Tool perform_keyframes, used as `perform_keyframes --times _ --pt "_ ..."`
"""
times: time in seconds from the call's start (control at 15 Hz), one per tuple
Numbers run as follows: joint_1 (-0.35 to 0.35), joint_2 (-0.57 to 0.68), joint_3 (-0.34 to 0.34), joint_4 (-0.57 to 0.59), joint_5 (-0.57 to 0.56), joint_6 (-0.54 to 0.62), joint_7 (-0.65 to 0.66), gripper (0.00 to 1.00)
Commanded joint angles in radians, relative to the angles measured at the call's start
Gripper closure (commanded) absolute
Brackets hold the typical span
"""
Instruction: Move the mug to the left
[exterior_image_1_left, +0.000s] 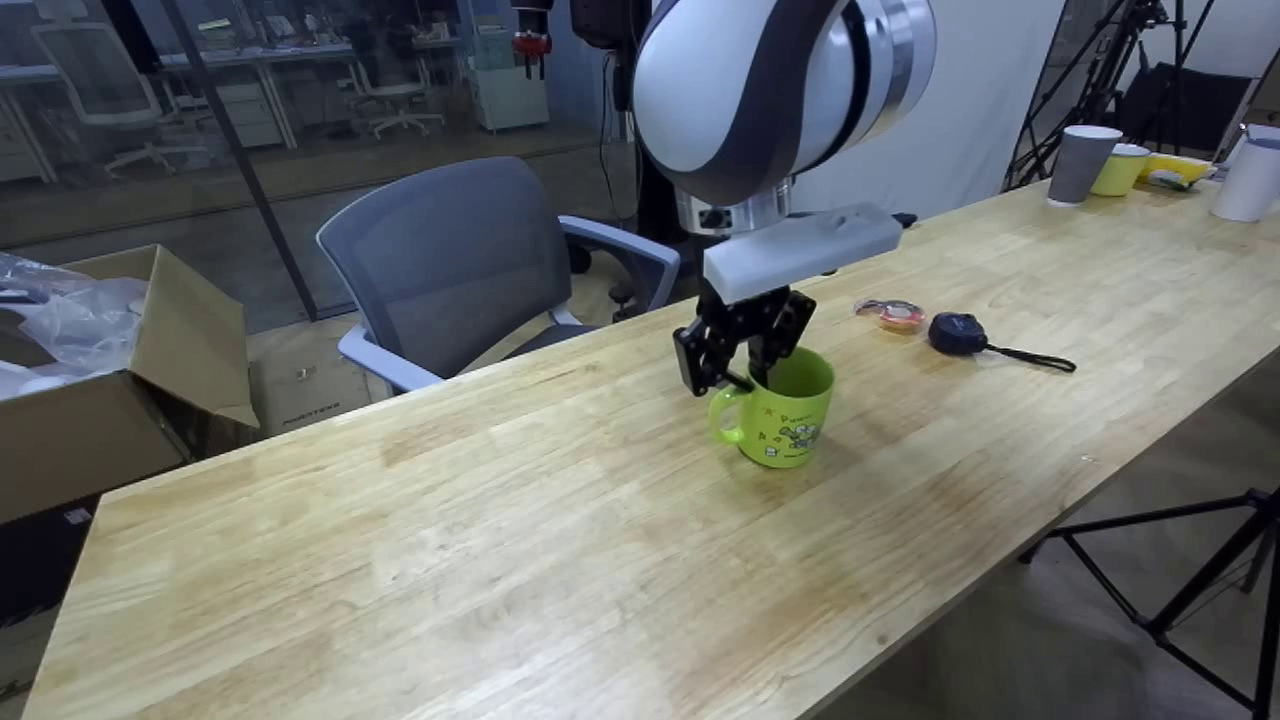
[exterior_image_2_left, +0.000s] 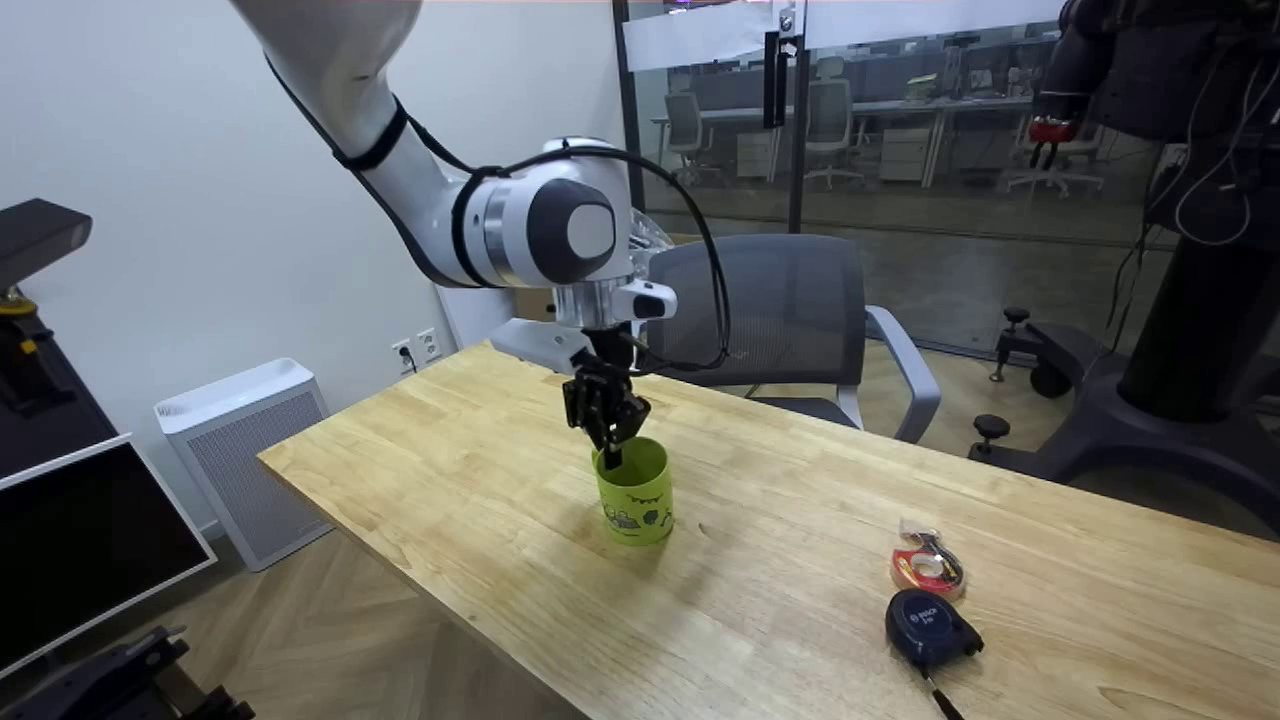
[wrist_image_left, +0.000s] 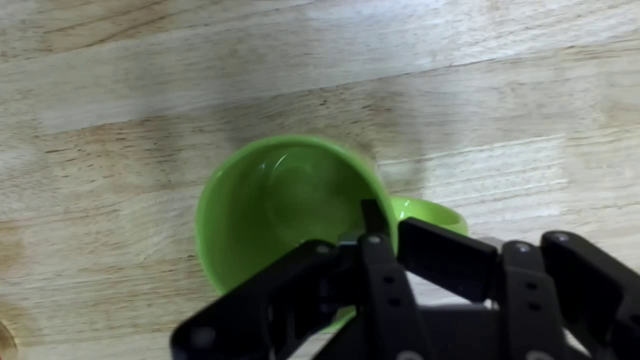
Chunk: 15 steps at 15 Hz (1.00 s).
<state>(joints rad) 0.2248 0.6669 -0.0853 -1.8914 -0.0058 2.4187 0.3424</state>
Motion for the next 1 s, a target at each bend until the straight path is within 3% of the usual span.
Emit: perform_keyframes --times 0.0,0.07,0.13,0.2,0.8,0.93 --pt "0.007 0.020 -0.009 0.023 -0.028 -0.028 0.055 0.97" --pt "0.008 0.021 -0.012 0.025 -0.029 -0.030 0.059 0.97" --pt "0.007 0.021 -0.013 0.026 -0.030 -0.032 0.063 0.64" --pt "0.006 0.020 -0.013 0.029 -0.030 -0.035 0.063 0.63" --pt "0.015 -0.002 -0.044 0.064 -0.077 -0.115 0.110 0.02" --pt "0.005 -0.024 -0.040 0.083 -0.076 -0.140 0.107 0.00"
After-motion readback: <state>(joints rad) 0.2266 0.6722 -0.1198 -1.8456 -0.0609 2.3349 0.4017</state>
